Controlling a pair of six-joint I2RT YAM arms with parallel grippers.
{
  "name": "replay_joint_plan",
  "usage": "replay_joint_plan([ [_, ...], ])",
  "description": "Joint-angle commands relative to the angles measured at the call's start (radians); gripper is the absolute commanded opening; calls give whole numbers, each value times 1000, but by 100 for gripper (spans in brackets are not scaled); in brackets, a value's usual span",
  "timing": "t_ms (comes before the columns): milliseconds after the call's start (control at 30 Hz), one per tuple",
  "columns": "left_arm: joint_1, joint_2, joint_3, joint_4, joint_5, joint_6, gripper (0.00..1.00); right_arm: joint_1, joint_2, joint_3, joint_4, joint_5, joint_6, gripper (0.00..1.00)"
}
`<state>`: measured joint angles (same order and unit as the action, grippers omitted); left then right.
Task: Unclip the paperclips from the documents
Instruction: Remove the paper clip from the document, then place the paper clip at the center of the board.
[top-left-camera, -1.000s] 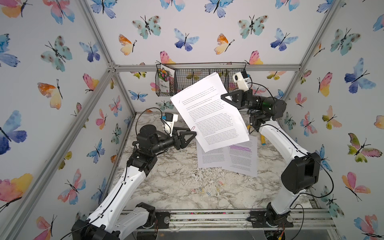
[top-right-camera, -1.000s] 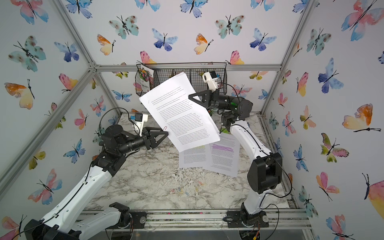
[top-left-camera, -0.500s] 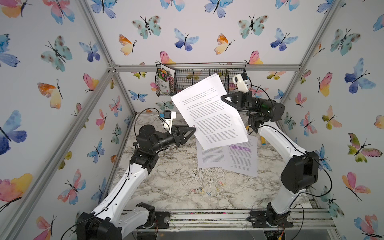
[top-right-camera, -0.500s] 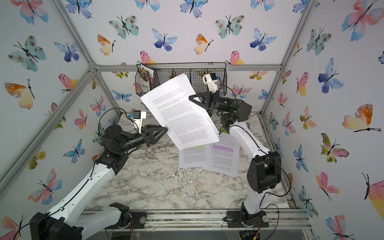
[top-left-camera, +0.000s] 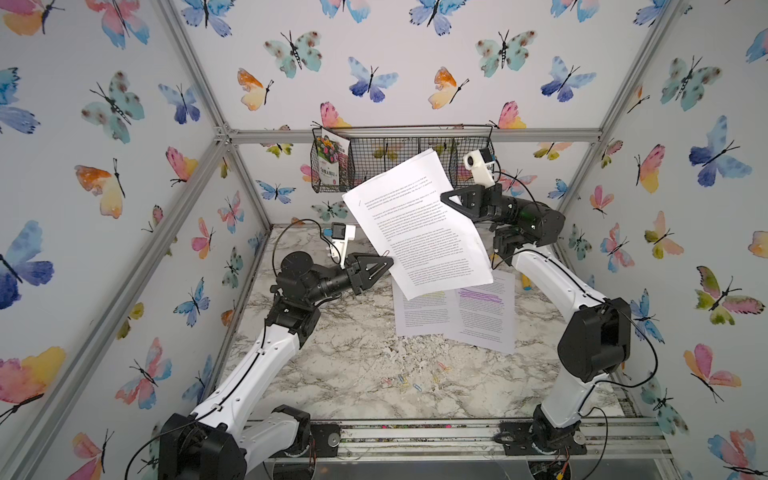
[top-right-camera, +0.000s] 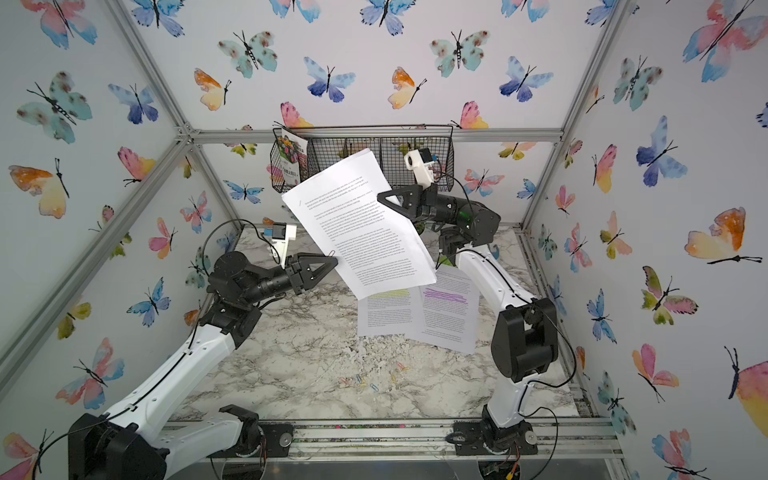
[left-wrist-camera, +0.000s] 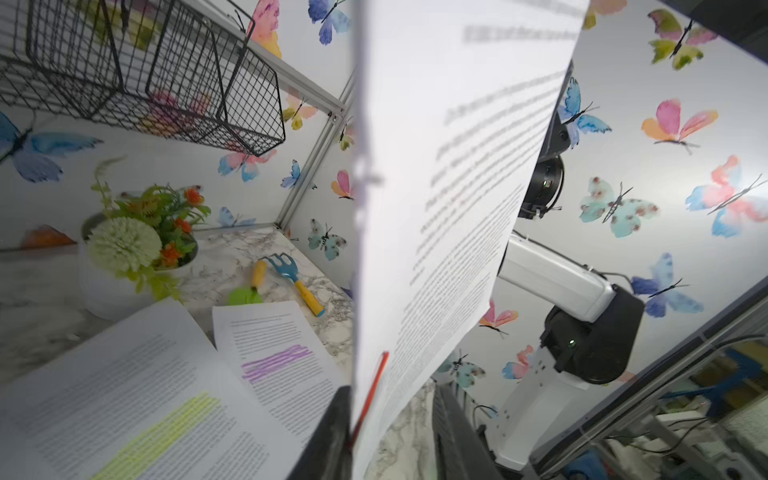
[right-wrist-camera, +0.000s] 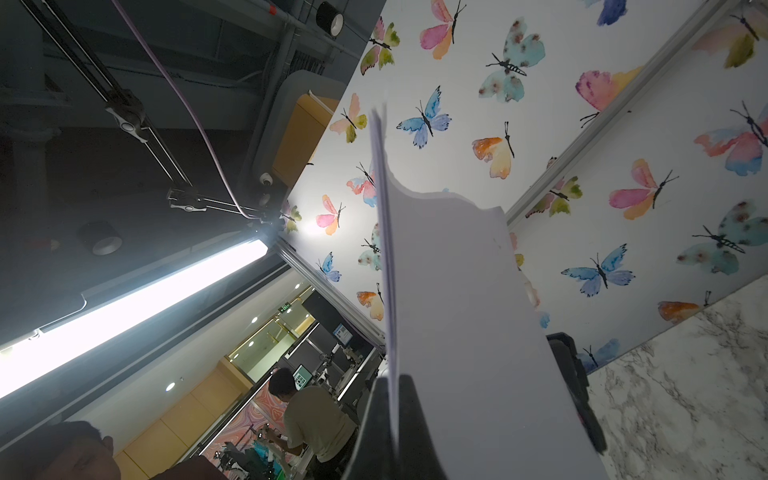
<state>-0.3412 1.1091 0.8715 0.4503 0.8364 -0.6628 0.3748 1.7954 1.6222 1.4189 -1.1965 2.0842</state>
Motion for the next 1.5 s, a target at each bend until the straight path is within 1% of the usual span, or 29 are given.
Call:
replay_joint_plan([
  [0,5,-10,1,33,-9,-2,4,7,5,17,54,16,31,2],
  [133,4,-14,-8,41,-20,-11,0,6,10,23,56,8,36,2],
  [367,10,-36,-28,18,-62,-6,0,-8,17,22,62,-38,40,2],
  [467,23,-48,-49,-2,-79,-4,0,-54,16,-1,113,-48,77,2],
  [667,60,-43,-84,-37,-57,-26,0,-180,13,-46,278,-55,223,2],
  [800,62,-7,-81,-63,-11,-32,0,-197,7,-80,318,-50,246,2],
  [900,60,30,-70,-158,24,-6,0,-198,-4,-119,325,-52,235,2],
  [967,45,47,-76,-290,28,52,0,-200,-17,-149,302,-63,203,2],
  [1033,19,60,-92,-446,3,133,0,-203,-32,-177,246,-86,145,2],
  [1133,-22,94,-140,-658,-66,224,0,-214,-69,-218,106,-105,7,2],
  [1200,-27,114,-205,-678,-68,207,0,-228,-99,-239,-23,-114,-112,2],
  [1267,-26,125,-287,-630,-54,167,0,-244,-140,-247,-217,-126,-279,2],
  [1333,-30,140,-329,-619,-73,155,0,-255,-178,-229,-480,-132,-489,2],
  [1433,-41,201,-329,-676,-124,187,0,-258,-222,-158,-919,-105,-830,2],
  [1467,-48,222,-327,-692,-132,195,0,-258,-230,-137,-1011,-96,-900,2],
])
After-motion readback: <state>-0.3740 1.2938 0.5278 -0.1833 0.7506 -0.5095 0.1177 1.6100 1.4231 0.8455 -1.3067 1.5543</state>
